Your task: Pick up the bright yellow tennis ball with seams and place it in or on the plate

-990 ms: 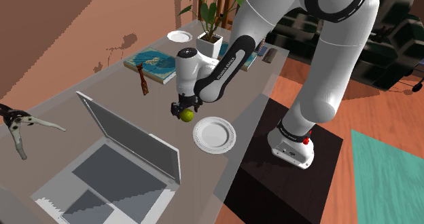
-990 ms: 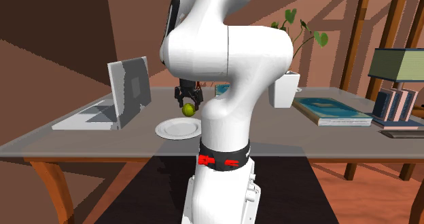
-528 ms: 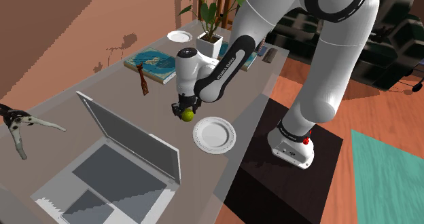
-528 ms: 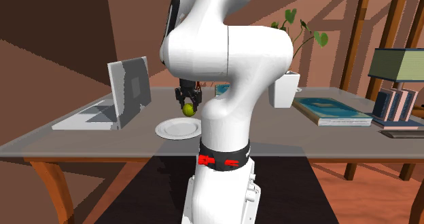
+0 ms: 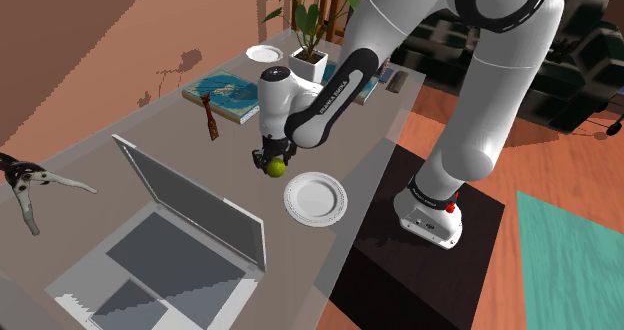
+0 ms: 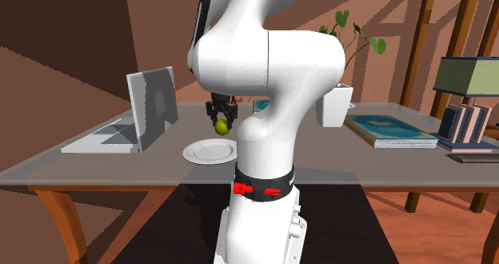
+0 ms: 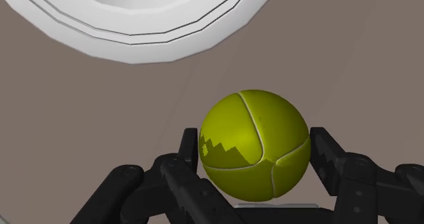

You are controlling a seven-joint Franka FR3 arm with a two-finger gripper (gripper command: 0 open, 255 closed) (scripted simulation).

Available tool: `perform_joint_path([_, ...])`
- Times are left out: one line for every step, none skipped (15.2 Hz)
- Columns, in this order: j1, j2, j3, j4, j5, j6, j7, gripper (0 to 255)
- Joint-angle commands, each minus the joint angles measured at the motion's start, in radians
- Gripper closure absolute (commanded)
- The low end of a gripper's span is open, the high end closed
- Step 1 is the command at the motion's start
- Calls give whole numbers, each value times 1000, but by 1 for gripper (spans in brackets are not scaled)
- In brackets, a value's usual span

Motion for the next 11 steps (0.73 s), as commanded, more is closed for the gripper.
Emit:
perform_joint_path([-7,-29,10,-2,22,-25,-16,255])
perform_joint_path([-9,-43,14,-2,33,-37,-24,255])
perform_joint_path([-12,-56,18,-2,43,-50,-31,255])
perform_joint_path([-14,-70,21,-1,53,-63,-39,255])
perform_joint_path([-15,-83,25,-1,63,-76,-46,255])
perform_joint_path([-17,-96,27,1,72,-90,-53,255])
perform_joint_path([-18,-109,30,2,82,-103,-59,255])
perform_joint_path([-19,-122,32,3,91,-116,-66,255])
perform_joint_path([-20,-134,33,5,99,-130,-72,255])
perform_joint_path([-20,-147,35,7,108,-143,-78,255])
perform_joint_path([-21,-159,36,10,115,-157,-84,255])
